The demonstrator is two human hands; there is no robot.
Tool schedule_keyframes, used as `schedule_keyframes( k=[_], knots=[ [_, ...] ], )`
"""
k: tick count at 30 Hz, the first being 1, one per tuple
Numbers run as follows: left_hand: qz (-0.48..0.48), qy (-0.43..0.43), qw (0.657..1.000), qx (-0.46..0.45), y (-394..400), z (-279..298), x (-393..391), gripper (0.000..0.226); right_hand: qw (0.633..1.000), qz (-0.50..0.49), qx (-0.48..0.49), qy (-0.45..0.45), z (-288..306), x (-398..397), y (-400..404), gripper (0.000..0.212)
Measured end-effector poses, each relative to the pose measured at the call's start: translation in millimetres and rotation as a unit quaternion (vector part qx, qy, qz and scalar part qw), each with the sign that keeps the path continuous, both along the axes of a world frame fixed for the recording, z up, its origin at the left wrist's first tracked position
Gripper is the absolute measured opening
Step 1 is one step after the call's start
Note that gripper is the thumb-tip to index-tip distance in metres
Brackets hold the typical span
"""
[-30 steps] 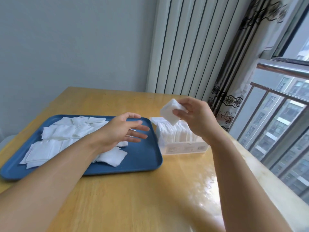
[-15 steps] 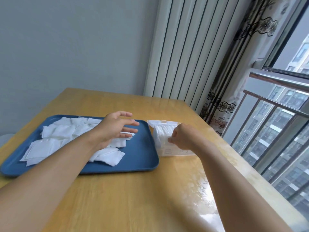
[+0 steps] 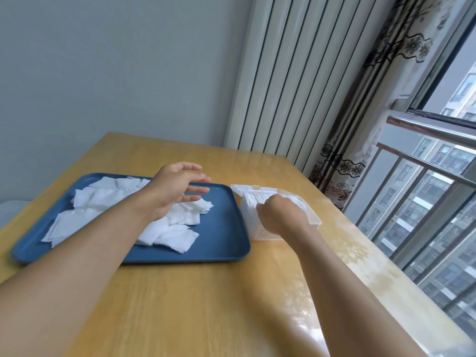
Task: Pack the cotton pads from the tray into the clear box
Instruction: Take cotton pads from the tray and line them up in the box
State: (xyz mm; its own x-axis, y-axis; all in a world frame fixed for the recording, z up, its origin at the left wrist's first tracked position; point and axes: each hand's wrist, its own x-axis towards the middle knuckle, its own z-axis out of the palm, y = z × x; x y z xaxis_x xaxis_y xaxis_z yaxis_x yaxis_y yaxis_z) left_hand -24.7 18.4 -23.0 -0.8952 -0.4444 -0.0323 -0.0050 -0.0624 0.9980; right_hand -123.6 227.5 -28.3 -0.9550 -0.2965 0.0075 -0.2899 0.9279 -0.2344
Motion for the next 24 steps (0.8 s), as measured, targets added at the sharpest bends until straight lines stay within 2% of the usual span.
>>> schedule_keyframes(
  k=[2, 5, 8, 10, 11, 13, 14, 16, 18, 19, 24],
  knots=[
    [0.007, 0.0, 1.0, 0.0, -5, 1, 1, 0.022, 1.0, -0.017, -0.018, 0.001, -1, 1, -2, 0.016],
    [0.016, 0.001, 1.0, 0.007, -12, 3, 3, 0.02, 0.999, -0.015, -0.03, -0.025, -3, -1, -1, 0.02],
    [0.044, 0.006, 0.999, -0.013, -22, 3, 5, 0.022, 0.997, -0.028, -0.021, 0.068, 13, -2, 4, 0.028],
    [0.075, 0.001, 0.996, -0.05, -31, 2, 7, 0.024, 0.987, -0.012, -0.075, 0.145, 30, 4, -5, 0.033],
    [0.088, -0.006, 0.994, -0.069, -36, 0, 8, 0.026, 0.982, 0.025, -0.107, 0.151, 36, 10, -15, 0.03],
    [0.105, -0.03, 0.989, -0.097, -44, -5, 9, 0.03, 0.975, 0.132, -0.148, 0.096, 37, 22, -41, 0.013],
    [0.104, -0.043, 0.988, -0.107, -47, -7, 9, 0.033, 0.971, 0.184, -0.138, 0.058, 31, 27, -55, 0.009],
    [0.098, -0.069, 0.985, -0.124, -54, -13, 9, 0.037, 0.965, 0.245, -0.095, -0.011, 7, 30, -82, 0.033],
    [0.089, -0.085, 0.984, -0.128, -57, -19, 7, 0.038, 0.963, 0.253, -0.066, -0.06, -14, 27, -98, 0.052],
    [0.087, -0.092, 0.984, -0.126, -61, -22, 9, 0.038, 0.962, 0.256, -0.066, -0.074, -23, 25, -108, 0.054],
    [0.083, -0.1, 0.984, -0.123, -65, -28, 6, 0.029, 0.968, 0.216, -0.128, 0.001, -44, 9, -114, 0.022]
  ],
)
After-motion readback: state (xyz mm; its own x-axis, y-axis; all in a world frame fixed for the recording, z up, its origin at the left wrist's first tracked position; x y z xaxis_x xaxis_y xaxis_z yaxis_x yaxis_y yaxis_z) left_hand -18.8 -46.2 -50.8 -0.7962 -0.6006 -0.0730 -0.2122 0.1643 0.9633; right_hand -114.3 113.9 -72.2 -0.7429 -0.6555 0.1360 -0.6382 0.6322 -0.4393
